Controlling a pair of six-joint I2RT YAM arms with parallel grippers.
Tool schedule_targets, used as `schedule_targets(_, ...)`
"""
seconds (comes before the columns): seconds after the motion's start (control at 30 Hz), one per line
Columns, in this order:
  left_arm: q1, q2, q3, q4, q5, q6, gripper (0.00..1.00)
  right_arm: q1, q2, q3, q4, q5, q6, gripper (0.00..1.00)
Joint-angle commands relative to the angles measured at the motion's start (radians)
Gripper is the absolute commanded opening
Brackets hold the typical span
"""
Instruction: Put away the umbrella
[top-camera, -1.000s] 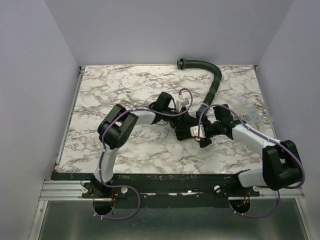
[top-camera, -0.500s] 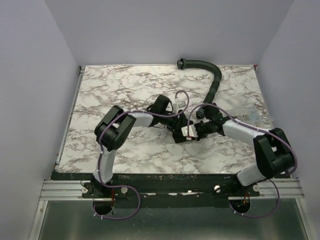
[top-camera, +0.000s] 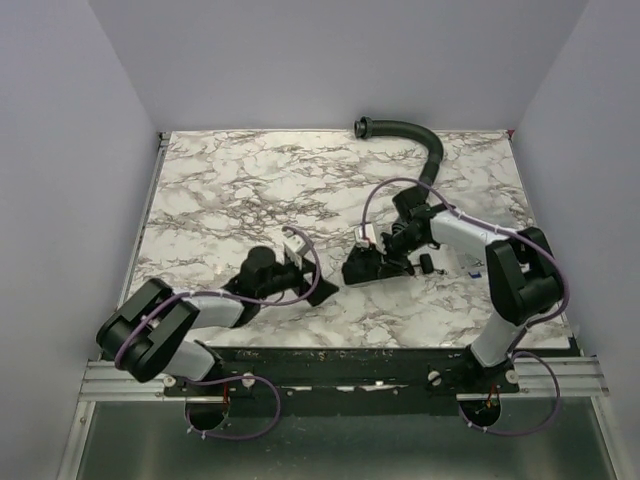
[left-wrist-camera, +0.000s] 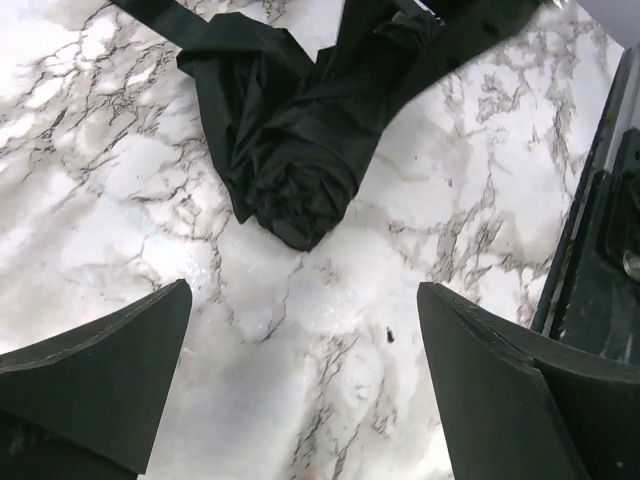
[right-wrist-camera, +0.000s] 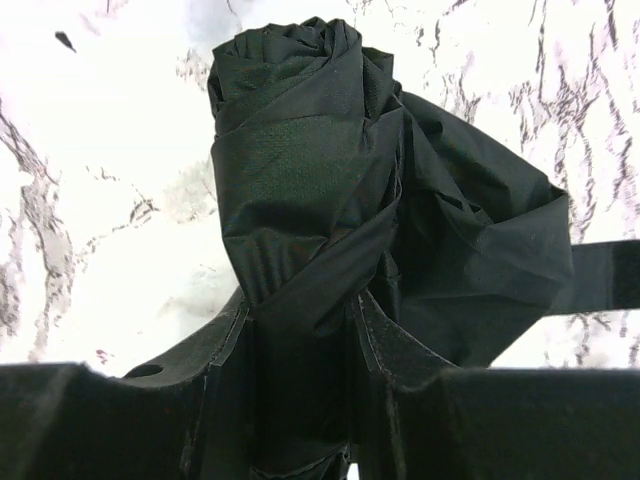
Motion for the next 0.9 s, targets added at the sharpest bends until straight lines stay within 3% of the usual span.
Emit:
schedule_targets(0.0, -0.003, 0.046, -0.181, 0.515, 0.145, 0.14, 0.91, 0.002, 0.188, -0.052, -0.327, 0.031, 0.189, 0.06)
schedule_targets(0.1, -0.15, 0.052, -0.275, 0.633, 0.034, 0.426, 0.9, 0.002, 0.232, -0.043, -0.318, 0.029, 0.219, 0.06)
schedule_targets(0.23, -0.336, 0.027, -0.182, 0.353, -0.172, 0.733, 0.92, 0.001, 0.279, -0.018, -0.335, 0.028, 0.224, 0.06)
schedule_targets(0.4, -0.376, 0.11, -0.052, 0.214, -0.292, 0.936, 0.94, 0.001, 0.3, -0.003, -0.337, 0.042, 0.223, 0.06)
schedule_targets(0.7, -0.376, 0.302, 0.139, 0.079, -0.248, 1.055, 0.92, 0.002, 0.306, 0.008, -0.339, 0.053, 0.218, 0.06)
schedule_targets(0.83, -0.376, 0.335, 0.193, -0.011, -0.176, 1.012, 0.77, 0.002, 0.309, 0.023, -0.335, 0.036, 0.221, 0.08)
schedule_targets(0.87, -0.376, 0.342, 0.208, -0.044, -0.153, 0.99, 0.67, 0.002, 0.309, 0.025, -0.331, 0.031, 0.222, 0.09)
